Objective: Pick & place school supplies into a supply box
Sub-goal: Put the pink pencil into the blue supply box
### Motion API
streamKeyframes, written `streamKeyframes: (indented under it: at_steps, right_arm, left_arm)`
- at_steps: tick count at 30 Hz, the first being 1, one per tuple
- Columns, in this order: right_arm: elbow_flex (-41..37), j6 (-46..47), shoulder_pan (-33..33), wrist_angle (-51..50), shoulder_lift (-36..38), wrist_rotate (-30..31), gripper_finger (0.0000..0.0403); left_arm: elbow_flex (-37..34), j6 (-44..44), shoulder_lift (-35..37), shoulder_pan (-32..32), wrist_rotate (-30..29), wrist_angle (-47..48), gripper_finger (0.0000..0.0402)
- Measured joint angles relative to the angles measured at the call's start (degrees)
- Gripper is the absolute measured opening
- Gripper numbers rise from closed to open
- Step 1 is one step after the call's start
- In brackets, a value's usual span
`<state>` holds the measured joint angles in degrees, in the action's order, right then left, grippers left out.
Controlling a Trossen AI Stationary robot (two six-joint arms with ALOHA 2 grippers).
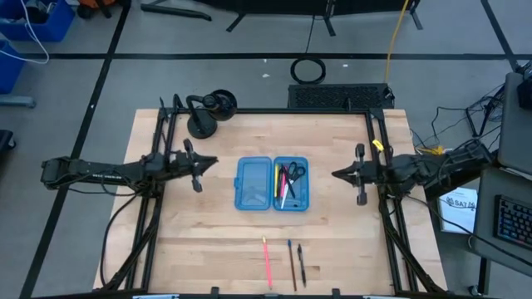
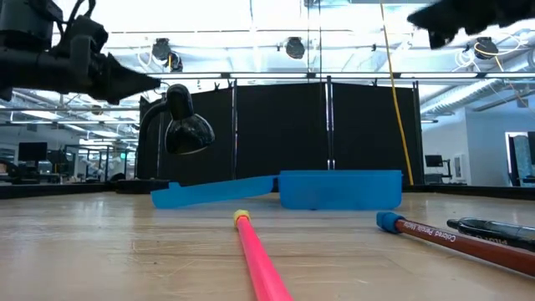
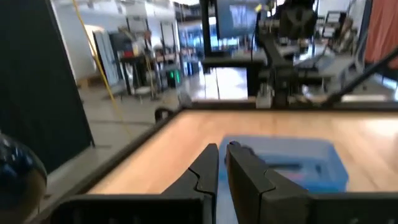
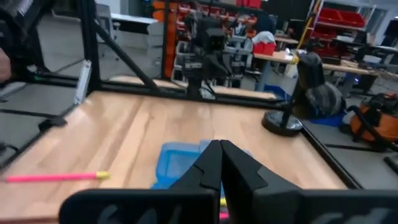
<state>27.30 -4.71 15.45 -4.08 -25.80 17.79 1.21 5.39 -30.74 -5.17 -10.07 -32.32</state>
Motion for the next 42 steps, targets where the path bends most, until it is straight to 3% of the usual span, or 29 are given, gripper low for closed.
streamKeyframes:
  at_steps: [4, 11, 17, 22, 26, 30, 35, 42]
  right_arm:
    - [-6.1, 0.1, -0.2, 4.9, 2.6, -0.2, 0.0]
    - [-17.5, 2.4, -0.1, 17.9, 4.4, -6.1, 0.0]
    - [-21.5, 4.2, 0.0, 19.8, 4.5, -6.0, 0.0]
    - [-23.6, 4.0, 0.0, 23.6, 4.5, -6.0, 0.0]
    - [-23.7, 3.3, 0.0, 25.1, 4.7, -5.9, 0.0]
    - [-23.7, 2.4, 0.0, 25.8, 4.7, -5.9, 0.0]
    - [-23.8, 2.3, 0.0, 26.0, 4.7, -5.9, 0.0]
    - [-23.8, 3.1, 0.0, 26.9, 4.7, -5.9, 0.0]
  left_arm:
    - [0.0, 0.1, 0.0, 0.0, 0.0, 4.0, 0.0037]
    - [0.0, -1.5, 0.0, 0.0, -0.6, 4.3, 0.0037]
    - [0.0, -3.3, 0.0, 0.0, -4.5, 3.8, 0.0037]
    - [0.0, -13.1, 0.0, 0.0, -11.3, 4.6, 0.0037]
    - [2.2, -17.2, 0.0, 0.9, -7.7, 10.9, 0.0037]
    - [11.4, -17.5, -2.9, 6.2, -9.5, 24.3, 0.0037]
    - [27.9, -17.8, -13.3, 13.7, -11.9, 36.1, 0.0037]
    - [47.9, -40.6, -31.3, 21.2, -18.7, 58.9, 0.0037]
